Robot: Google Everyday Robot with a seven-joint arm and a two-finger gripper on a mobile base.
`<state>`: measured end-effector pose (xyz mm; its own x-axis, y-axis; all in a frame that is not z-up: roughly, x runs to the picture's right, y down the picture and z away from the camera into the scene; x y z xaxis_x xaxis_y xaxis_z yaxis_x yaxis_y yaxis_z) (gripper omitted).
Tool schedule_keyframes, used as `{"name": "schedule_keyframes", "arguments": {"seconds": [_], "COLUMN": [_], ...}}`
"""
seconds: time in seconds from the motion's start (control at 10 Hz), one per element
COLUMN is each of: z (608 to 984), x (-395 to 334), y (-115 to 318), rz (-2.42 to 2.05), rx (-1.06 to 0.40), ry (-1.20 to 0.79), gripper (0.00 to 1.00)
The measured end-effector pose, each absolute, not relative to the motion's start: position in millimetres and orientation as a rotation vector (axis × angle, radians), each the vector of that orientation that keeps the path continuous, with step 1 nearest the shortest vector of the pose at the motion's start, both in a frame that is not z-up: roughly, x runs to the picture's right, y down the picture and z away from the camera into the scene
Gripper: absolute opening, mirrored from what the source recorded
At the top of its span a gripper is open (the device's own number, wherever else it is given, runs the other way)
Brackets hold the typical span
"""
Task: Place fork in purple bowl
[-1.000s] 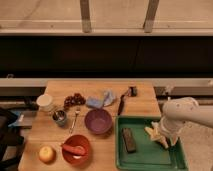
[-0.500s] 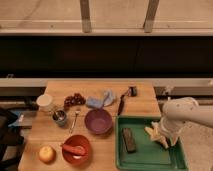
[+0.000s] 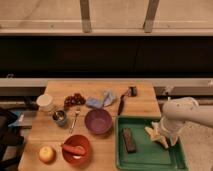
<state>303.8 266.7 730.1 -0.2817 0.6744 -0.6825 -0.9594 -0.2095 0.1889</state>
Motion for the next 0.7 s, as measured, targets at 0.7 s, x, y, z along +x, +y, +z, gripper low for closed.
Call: {"name": "schedule_keyframes", "arguments": {"seconds": [0.7], "z": [724.1], "x": [277.3], "y": [237.7], "rz": [1.666], "rx": [-0.500], "ry": [0.661], "gripper": [0.65]}}
